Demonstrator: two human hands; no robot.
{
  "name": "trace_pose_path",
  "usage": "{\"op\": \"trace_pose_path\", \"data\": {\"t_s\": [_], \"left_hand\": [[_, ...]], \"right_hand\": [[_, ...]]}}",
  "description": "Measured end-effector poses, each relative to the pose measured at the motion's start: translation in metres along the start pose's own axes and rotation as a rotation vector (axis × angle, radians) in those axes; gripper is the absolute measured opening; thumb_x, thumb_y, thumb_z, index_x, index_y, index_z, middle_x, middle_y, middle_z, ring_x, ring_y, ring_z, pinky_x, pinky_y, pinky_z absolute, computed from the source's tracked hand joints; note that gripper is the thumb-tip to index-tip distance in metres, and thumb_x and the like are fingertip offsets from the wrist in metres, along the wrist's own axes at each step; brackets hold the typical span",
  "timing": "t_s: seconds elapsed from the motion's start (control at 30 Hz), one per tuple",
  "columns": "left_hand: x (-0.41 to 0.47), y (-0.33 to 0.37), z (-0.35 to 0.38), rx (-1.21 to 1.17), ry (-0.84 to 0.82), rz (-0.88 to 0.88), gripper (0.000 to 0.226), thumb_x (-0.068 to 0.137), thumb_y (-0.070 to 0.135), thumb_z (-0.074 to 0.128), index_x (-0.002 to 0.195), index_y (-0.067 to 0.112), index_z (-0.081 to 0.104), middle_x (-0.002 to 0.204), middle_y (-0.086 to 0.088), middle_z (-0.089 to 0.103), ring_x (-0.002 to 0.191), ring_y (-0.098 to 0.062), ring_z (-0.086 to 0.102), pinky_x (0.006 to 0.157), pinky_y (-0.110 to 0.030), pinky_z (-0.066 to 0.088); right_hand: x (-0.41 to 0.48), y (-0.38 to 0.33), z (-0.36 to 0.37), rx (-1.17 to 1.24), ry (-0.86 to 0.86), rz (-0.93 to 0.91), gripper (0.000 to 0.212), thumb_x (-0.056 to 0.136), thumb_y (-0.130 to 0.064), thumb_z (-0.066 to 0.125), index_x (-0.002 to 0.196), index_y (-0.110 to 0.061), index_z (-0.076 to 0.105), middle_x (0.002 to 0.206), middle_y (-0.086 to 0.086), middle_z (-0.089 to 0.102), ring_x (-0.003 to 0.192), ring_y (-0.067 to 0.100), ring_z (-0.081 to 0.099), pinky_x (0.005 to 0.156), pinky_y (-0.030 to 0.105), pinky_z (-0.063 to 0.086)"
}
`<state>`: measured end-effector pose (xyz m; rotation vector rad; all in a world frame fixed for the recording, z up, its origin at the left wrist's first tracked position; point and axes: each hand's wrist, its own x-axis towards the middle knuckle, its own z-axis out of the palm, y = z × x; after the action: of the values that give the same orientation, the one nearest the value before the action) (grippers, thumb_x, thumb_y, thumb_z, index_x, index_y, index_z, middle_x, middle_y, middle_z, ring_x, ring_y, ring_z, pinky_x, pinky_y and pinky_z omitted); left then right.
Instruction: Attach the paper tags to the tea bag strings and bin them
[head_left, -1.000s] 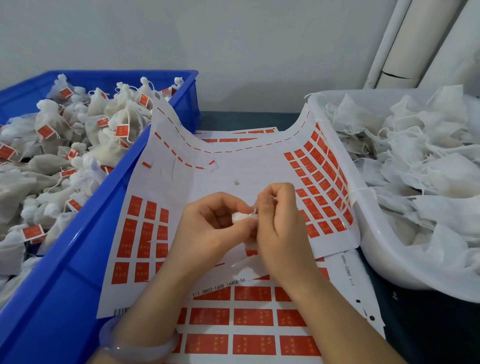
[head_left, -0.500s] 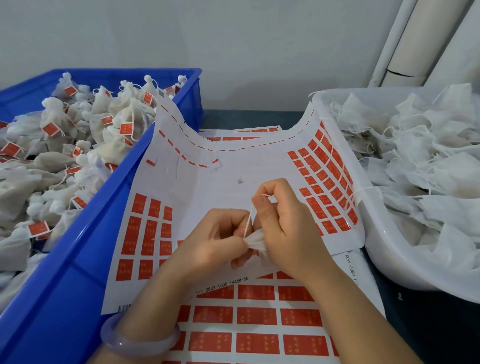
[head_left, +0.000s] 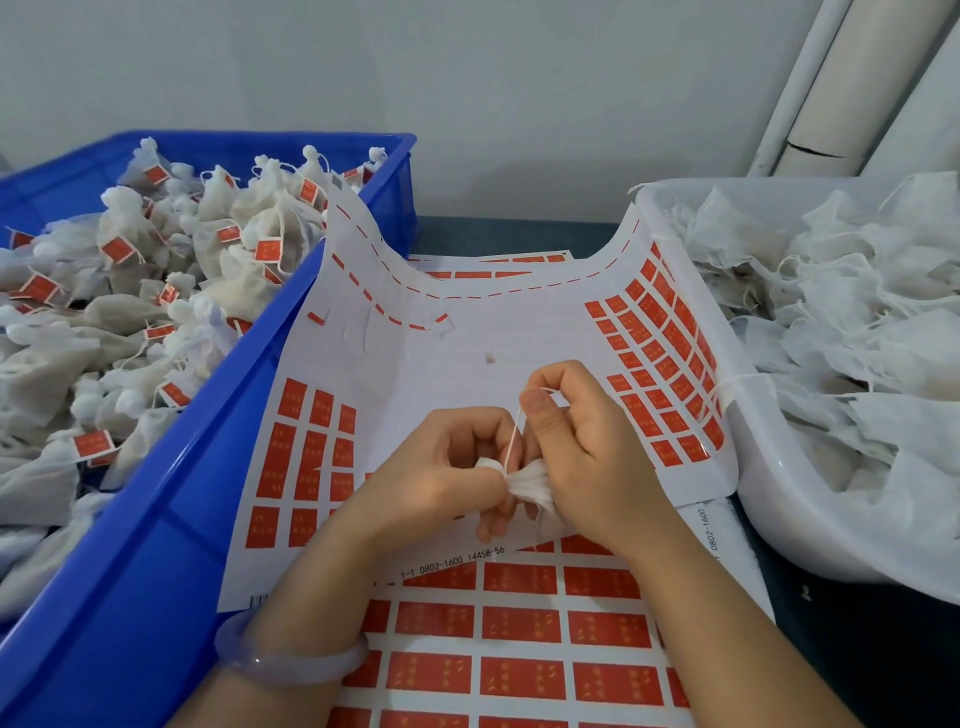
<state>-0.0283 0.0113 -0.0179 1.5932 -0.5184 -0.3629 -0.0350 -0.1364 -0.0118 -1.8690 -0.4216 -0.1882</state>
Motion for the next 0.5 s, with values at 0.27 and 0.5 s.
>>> {"op": "trace_pose_path", "data": {"t_s": [0.27, 0.5], "left_hand": [[-0.0010, -0.0001, -0.0014, -0.114, -0.104, 0.005, 0.027, 0.068, 0.010, 0.055, 0.079, -0.014, 0.049, 0.060, -0.010, 0.050, 0.044, -0.013, 0.045, 0.044, -0.021, 0.039], [-0.0010, 0.0023, -0.0008, -0.022, -0.022, 0.003, 0.012, 0.073, -0.005, 0.057, 0.079, 0.005, 0.057, 0.065, -0.016, 0.065, 0.051, -0.021, 0.064, 0.052, -0.027, 0.053]], "right_hand": [[-0.0005, -0.0012, 0.0008, 0.091, -0.075, 0.020, 0.014, 0.095, -0.029, 0.041, 0.084, -0.025, 0.050, 0.060, -0.010, 0.063, 0.057, 0.002, 0.059, 0.060, 0.015, 0.047], [0.0002, 0.0021, -0.0020, 0.059, -0.040, 0.046, 0.012, 0.096, -0.028, 0.041, 0.086, -0.028, 0.049, 0.058, -0.014, 0.059, 0.049, 0.000, 0.051, 0.049, 0.013, 0.040]]}}
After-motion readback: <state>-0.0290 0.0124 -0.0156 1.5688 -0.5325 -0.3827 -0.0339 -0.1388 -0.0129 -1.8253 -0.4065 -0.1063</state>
